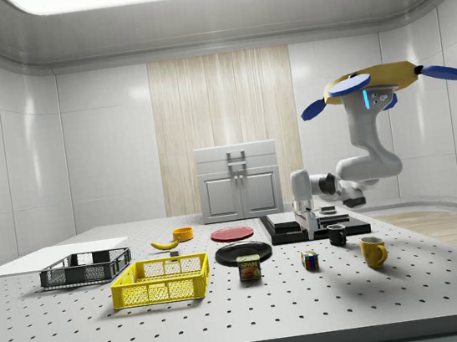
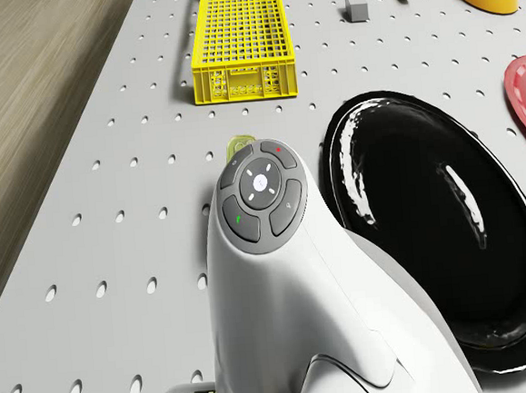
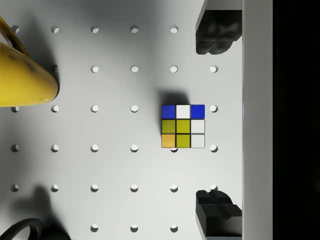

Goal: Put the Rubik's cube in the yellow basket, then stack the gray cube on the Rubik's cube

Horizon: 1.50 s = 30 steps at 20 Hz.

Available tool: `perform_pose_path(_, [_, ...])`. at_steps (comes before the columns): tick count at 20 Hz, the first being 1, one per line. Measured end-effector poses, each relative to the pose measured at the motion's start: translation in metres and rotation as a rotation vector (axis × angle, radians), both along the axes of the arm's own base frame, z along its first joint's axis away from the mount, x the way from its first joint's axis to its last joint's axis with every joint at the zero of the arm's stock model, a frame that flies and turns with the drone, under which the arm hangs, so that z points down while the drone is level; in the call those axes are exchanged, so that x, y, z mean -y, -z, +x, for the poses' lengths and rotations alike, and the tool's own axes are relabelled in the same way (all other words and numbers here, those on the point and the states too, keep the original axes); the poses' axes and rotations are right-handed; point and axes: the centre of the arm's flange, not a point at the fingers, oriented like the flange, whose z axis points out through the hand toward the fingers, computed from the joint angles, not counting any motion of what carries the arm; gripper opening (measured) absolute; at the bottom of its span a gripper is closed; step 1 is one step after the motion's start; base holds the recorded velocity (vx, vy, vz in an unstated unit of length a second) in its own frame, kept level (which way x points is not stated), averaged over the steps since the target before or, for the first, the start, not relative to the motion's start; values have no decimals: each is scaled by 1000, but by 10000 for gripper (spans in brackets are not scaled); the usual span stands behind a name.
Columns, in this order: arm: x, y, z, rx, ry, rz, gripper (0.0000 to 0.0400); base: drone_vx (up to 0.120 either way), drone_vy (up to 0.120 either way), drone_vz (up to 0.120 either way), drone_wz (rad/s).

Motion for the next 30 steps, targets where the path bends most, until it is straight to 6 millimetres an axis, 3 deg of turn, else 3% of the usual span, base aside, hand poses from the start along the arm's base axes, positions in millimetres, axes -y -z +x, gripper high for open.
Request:
perform_pose_path(9, [0,0,0,0,0,0,400,0,-22,-120,0])
perform_pose_path(30, [0,-40,0,0,-1,0,400,0,0,0,0])
